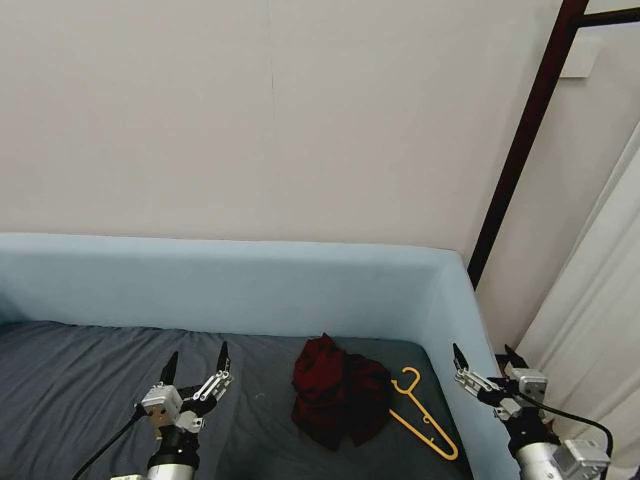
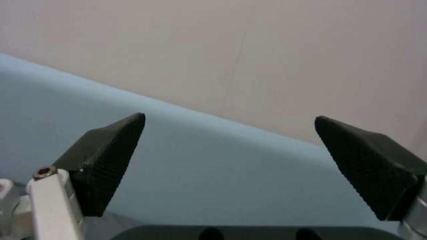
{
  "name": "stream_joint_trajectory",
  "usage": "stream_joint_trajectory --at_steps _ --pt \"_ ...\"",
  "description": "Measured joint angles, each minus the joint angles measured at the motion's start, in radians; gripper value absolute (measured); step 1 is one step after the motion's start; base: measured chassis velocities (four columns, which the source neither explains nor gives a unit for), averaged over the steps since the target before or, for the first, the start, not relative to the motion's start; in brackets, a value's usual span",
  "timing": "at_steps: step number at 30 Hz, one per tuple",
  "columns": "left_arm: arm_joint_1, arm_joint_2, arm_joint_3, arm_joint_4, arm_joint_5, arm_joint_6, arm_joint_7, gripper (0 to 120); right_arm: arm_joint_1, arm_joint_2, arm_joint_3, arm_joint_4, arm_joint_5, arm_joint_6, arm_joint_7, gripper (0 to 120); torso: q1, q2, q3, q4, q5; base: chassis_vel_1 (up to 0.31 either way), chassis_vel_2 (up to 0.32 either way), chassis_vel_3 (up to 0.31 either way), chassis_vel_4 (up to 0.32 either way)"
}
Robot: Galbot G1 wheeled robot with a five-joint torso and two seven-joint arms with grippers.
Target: Pick up the clothes from the sofa and hang them on the clothes hanger.
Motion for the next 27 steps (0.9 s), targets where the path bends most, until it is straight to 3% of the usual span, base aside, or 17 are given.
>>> stream_joint_trajectory --at_steps 9,14,22,27 --pt "-0.001 -0.003 -0.027 -0.089 -0.028 0.011 0.013 100 -0.011 -0.008 0.013 0.052 -0.036 0.042 -0.031 100 0.000 0.000 0.000 0.0000 0.0000 0.000 0.000 0.000 0.000" --pt "0.015 -0.005 -0.010 -0.037 0.018 0.010 0.013 100 -0.016 0.002 0.001 -0.060 -0.099 0.101 -0.072 100 0.000 0.000 0.000 0.0000 0.0002 0.000 0.000 0.000 0.000" --pt "0.023 -0.013 0.004 -0.010 0.052 0.005 0.011 100 -0.042 -0.007 -0.011 -0.078 -0.084 0.048 -0.025 100 0.000 0.000 0.000 -0.0001 0.0001 0.000 0.000 0.000 0.000" --pt "0.026 -0.016 0.003 -0.003 0.058 0.000 0.008 100 -0.037 0.029 -0.023 -0.122 -0.113 0.107 -0.063 100 0.000 0.000 0.000 -0.0001 0.0002 0.000 0.000 0.000 0.000"
